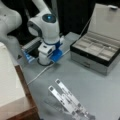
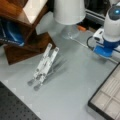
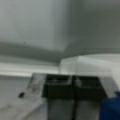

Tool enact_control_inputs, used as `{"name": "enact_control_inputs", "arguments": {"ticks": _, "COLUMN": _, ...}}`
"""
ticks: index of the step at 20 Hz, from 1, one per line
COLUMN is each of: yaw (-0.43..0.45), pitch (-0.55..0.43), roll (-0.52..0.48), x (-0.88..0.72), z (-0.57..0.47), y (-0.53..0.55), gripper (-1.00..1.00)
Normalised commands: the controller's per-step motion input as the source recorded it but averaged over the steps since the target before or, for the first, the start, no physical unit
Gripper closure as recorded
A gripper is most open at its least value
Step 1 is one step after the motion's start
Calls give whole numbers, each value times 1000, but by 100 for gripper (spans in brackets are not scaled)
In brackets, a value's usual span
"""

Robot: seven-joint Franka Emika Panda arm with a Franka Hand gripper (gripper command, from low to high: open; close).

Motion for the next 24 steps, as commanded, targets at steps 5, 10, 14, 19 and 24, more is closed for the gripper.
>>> {"name": "enact_control_inputs", "arguments": {"ticks": 5, "yaw": 94, "pitch": -494, "roll": 83, "x": -918, "z": -169, "y": -356, "gripper": 100}}
{"name": "enact_control_inputs", "arguments": {"ticks": 10, "yaw": 50, "pitch": -474, "roll": 60, "x": -722, "z": -137, "y": -252, "gripper": 100}}
{"name": "enact_control_inputs", "arguments": {"ticks": 14, "yaw": 10, "pitch": -409, "roll": 42, "x": -580, "z": -46, "y": -193, "gripper": 100}}
{"name": "enact_control_inputs", "arguments": {"ticks": 19, "yaw": -6, "pitch": -308, "roll": 24, "x": -500, "z": 16, "y": -183, "gripper": 100}}
{"name": "enact_control_inputs", "arguments": {"ticks": 24, "yaw": -11, "pitch": -216, "roll": -10, "x": -388, "z": 101, "y": -203, "gripper": -100}}
